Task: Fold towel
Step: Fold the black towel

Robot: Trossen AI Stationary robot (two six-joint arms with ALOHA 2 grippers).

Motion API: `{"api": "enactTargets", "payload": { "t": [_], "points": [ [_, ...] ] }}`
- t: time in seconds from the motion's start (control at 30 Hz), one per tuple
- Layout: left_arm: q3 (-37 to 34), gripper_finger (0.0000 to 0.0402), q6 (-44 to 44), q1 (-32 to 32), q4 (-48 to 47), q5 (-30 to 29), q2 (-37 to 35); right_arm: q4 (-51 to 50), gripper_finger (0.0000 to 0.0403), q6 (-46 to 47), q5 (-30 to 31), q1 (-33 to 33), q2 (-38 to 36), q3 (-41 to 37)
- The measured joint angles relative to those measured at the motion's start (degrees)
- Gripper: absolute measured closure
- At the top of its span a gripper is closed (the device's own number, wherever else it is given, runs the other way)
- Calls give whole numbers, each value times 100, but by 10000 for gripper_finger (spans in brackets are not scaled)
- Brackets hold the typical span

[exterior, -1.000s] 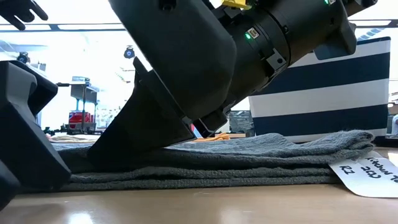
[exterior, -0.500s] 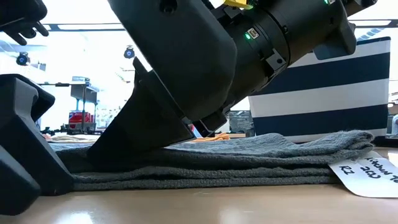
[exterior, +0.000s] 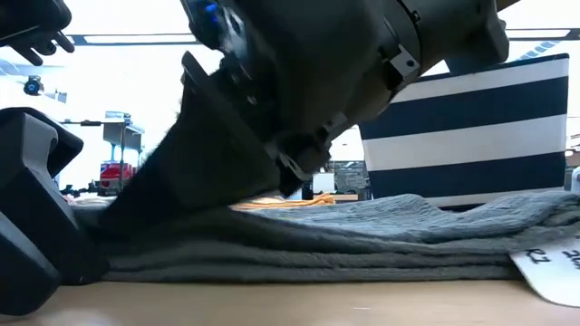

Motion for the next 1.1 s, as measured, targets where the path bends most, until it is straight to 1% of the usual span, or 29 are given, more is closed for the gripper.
{"api": "enactTargets", "payload": {
  "t": [0.13, 0.37, 0.5, 0.77, 0.97, 1.1],
  "points": [
    [0, 255, 5, 1, -18, 33, -12, -53, 385, 49, -134, 9, -25, 0],
    [0, 247, 7, 0, -21, 68, -20, -189, 385, 59, -162, 13, -250, 0],
    [0, 249, 7, 0, -28, 71, -20, -266, 385, 53, -223, 15, -378, 0],
    [-2, 248, 5, -2, -35, 85, -33, -237, 385, 315, -565, 26, -194, -2],
    [-2, 240, 5, -2, -37, 115, -42, -204, 385, 496, -555, 28, -166, -45],
    [-2, 240, 5, -2, -41, 114, -52, -191, 385, 470, -394, 15, -166, -57]
  ]
}}
